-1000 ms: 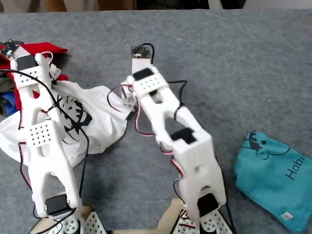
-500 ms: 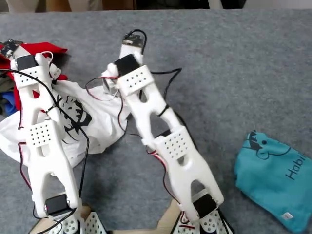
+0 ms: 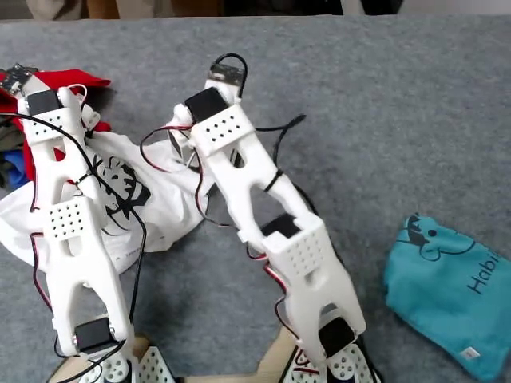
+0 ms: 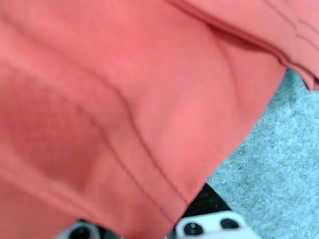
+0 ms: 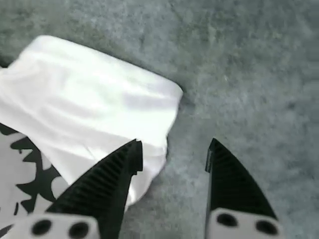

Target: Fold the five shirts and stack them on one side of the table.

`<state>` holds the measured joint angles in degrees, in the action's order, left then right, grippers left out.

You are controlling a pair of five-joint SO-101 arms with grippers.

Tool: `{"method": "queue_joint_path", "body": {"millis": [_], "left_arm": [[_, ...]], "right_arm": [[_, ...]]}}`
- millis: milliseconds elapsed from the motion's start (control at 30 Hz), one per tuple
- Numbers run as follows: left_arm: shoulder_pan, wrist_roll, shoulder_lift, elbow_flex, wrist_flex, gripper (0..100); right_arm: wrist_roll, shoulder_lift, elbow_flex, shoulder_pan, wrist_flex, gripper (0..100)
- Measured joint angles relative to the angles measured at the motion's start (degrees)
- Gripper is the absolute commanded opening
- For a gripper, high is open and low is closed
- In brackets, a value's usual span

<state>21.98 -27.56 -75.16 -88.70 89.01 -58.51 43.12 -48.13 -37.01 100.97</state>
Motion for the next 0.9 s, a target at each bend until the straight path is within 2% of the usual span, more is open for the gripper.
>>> {"method": "queue_joint_path", "body": {"millis": [167, 367, 900], "left_arm": [[0.0, 0.0, 0.0, 0.0, 0.0, 2], [0.0, 0.0, 0.0, 0.0, 0.0, 2], [0.0, 0.0, 0.0, 0.0, 0.0, 2]], "right_arm": [[-5.6, -0.9, 7.5, -0.4, -3.5, 22.1], [-10.5, -0.3, 8.9, -0.4, -10.7, 22.1], [-14.9, 7.1, 8.8, -0.4, -19.5, 22.1]]}}
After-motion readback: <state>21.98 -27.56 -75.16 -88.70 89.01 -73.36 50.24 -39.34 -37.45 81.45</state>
